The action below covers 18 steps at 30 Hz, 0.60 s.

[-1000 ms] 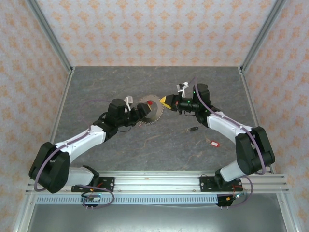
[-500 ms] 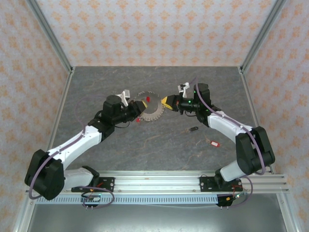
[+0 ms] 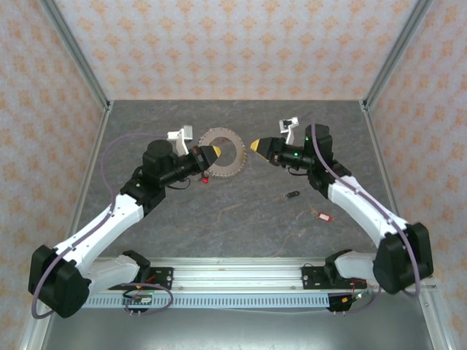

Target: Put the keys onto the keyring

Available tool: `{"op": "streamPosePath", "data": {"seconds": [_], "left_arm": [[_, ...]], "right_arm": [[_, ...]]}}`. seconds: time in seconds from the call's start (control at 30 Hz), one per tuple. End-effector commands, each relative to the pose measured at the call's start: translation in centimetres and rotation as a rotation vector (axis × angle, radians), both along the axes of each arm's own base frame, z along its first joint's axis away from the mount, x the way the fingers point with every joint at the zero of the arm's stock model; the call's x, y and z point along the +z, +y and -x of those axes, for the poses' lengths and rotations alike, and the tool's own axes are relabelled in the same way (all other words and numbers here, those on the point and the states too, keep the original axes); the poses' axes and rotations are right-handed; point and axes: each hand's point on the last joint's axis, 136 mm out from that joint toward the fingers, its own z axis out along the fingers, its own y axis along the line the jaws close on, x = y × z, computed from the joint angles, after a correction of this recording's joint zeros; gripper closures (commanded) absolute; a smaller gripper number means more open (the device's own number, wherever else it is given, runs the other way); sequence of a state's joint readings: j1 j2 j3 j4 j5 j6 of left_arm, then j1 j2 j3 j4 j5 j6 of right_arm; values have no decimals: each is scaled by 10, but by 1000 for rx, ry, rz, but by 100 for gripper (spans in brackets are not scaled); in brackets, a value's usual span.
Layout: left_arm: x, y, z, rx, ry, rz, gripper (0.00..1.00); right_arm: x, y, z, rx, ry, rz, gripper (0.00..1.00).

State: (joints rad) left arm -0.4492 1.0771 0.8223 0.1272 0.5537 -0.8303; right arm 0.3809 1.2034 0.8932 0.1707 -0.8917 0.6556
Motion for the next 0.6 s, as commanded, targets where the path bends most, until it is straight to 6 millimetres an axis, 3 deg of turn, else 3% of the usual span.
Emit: {"op": "streamPosePath", "data": {"seconds": [0.0,0.1,0.17,0.3,0.47,0.57], "left_arm": [[49,-1,16,-77,-212,-37,100],[55,-1,27,-125,-267,-107,100],[59,-3,34,-169,-294,-134,100],[64,-11,48,-274,-332,-180,100],[58,-14,57,-375,-307,-300,100],[56,-14,59,-425,-281,-376,100]], "right_arm": [[12,-30,1,-162,-248,115,63],[21,-52,7,-275,-442,179,62],[28,-56,17,-269,-569,218,65],[30,-48,41,-188,-771,317,68],[8,-23,81,-57,-1144,497,74],[5,-21,84,-119,-1208,533,74]]}}
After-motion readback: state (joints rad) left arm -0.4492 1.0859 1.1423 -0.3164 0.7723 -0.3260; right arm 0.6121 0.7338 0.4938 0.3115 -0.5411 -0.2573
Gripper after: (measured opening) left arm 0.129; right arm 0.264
